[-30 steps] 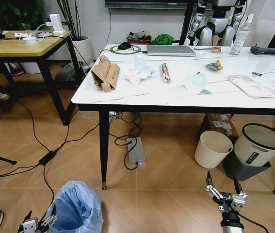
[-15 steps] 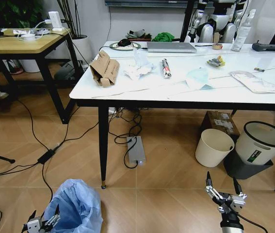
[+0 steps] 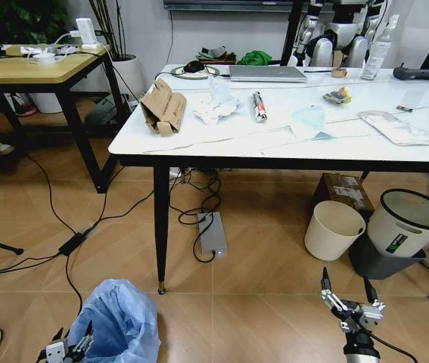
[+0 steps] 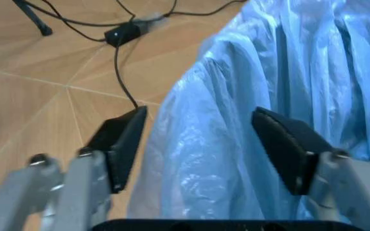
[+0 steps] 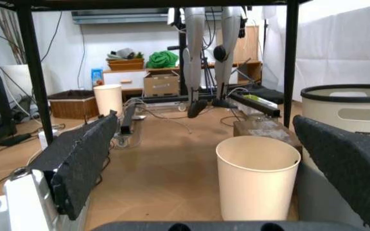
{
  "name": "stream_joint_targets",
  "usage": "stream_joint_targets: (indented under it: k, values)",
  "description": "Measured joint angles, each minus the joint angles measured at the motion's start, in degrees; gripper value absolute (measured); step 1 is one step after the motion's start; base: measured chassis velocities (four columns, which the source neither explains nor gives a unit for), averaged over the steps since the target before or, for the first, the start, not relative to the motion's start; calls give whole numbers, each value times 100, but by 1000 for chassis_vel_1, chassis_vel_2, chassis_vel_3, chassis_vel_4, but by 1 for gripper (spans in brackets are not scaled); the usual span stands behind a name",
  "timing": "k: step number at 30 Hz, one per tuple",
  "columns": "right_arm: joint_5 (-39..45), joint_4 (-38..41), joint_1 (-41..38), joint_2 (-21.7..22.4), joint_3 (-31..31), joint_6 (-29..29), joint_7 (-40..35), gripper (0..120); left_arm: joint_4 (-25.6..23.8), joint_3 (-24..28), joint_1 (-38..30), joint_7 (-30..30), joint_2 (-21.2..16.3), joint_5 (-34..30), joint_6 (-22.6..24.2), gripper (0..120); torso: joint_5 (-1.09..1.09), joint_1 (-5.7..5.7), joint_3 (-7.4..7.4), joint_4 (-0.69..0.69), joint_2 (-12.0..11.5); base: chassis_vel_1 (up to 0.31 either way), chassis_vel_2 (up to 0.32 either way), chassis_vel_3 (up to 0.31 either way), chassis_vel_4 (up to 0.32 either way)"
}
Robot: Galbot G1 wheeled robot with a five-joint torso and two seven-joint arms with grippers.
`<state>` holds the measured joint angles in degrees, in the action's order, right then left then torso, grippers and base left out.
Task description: Pick up the trash bin and place the trash from the table into it.
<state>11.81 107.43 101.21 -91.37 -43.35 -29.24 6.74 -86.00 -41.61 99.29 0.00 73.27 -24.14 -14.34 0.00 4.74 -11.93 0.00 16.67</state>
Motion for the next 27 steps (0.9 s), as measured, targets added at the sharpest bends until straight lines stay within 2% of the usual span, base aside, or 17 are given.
stream_joint_targets:
  k: [5,6,11,13,17,27]
  values:
    - [1,23,14,-10,-4,0,-3,100,35,41,-18,5,1,-16,78,41,2,3,-7,0,11,0,0,0,0]
    - [1,23,14,-10,-4,0,-3,100,35,41,-18,5,1,-16,78,41,2,3,-7,0,11,0,0,0,0]
    - [1,32,16,-19,-5,5,-4,100,76,31,-18,11,-8,-15,94,19,2,6,-12,0,17,0,0,0,0]
    - [2,32,14,-18,-6,7,-4,100,83,30,-17,18,-8,-15,94,16,1,6,-12,0,18,0,0,0,0]
    - [11,39,-1,-13,-13,29,-7,100,104,22,-8,40,-9,-23,93,2,4,6,-15,1,23,0,0,0,0]
    - [30,48,-18,0,-20,49,-20,100,6,30,95,216,-12,-16,-53,0,-2,10,-20,0,28,0,0,0,0]
